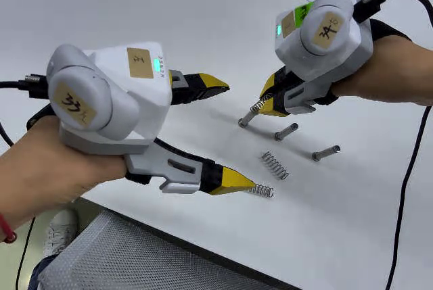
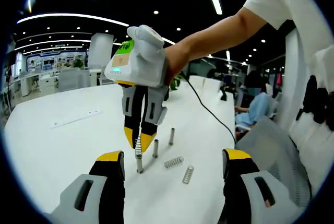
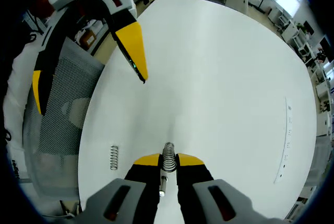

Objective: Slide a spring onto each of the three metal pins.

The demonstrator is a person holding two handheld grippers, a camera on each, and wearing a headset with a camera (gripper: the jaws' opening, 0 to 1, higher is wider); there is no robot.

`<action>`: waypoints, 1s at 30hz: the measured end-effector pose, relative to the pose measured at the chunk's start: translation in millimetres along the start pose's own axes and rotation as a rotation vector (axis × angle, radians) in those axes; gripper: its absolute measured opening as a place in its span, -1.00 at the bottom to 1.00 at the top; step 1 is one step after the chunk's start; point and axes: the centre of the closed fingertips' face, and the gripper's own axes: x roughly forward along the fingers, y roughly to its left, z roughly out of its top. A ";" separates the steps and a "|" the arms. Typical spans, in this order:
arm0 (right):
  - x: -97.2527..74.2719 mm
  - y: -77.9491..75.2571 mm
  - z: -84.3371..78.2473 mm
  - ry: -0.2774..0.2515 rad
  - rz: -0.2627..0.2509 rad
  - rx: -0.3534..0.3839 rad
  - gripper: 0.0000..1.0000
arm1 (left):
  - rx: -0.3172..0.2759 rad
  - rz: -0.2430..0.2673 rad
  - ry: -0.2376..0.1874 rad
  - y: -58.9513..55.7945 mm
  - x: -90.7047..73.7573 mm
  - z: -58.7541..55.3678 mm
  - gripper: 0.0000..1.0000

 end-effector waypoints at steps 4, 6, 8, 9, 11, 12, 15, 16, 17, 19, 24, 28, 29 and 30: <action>1.5 0.7 -0.3 0.000 0.001 0.001 -0.76 | -0.003 0.000 -0.003 -0.2 -0.3 0.4 0.56; 3.4 0.4 -1.1 0.001 0.004 0.002 -0.76 | -0.004 0.000 -0.004 -0.2 -0.5 0.3 0.56; 3.8 0.3 -0.6 0.002 0.005 -0.001 -0.76 | -0.006 0.001 -0.006 0.0 -0.7 0.3 0.55; 4.6 0.4 -0.8 0.003 0.006 0.001 -0.76 | -0.007 0.002 -0.006 0.1 -0.7 0.2 0.55; 6.0 0.4 -1.2 0.004 0.007 -0.002 -0.76 | -0.010 0.002 -0.008 0.0 -0.8 0.2 0.55; 6.2 -0.1 -1.0 0.005 0.008 -0.004 -0.76 | -0.010 0.002 -0.008 0.0 -0.8 0.2 0.55; 8.1 -0.4 -0.8 0.005 0.009 -0.007 -0.76 | -0.009 0.001 -0.006 0.7 -0.9 -0.8 0.55; 8.7 -0.3 -0.9 0.005 0.010 -0.007 -0.76 | -0.009 0.002 -0.006 0.9 -1.0 -0.8 0.55; 10.0 -0.8 -1.4 0.006 0.011 -0.008 -0.76 | -0.009 0.003 -0.007 1.2 -1.1 -0.8 0.55; 11.9 -1.0 -2.0 0.007 0.013 -0.007 -0.76 | -0.013 0.004 -0.008 1.7 -1.4 -1.1 0.55; 16.3 -1.4 -3.8 0.011 0.014 -0.011 -0.76 | -0.014 0.004 -0.007 2.1 -1.6 -2.1 0.55; 18.4 -0.4 -3.9 0.012 0.014 -0.011 -0.76 | -0.021 0.007 -0.010 3.2 -2.0 -2.1 0.55; 19.8 -0.7 -4.4 0.013 0.014 -0.011 -0.76 | -0.021 0.007 -0.010 3.3 -2.0 -2.2 0.55; 20.7 -0.9 -4.7 0.013 0.014 -0.011 -0.76 | -0.021 0.008 -0.010 3.2 -1.9 -1.9 0.55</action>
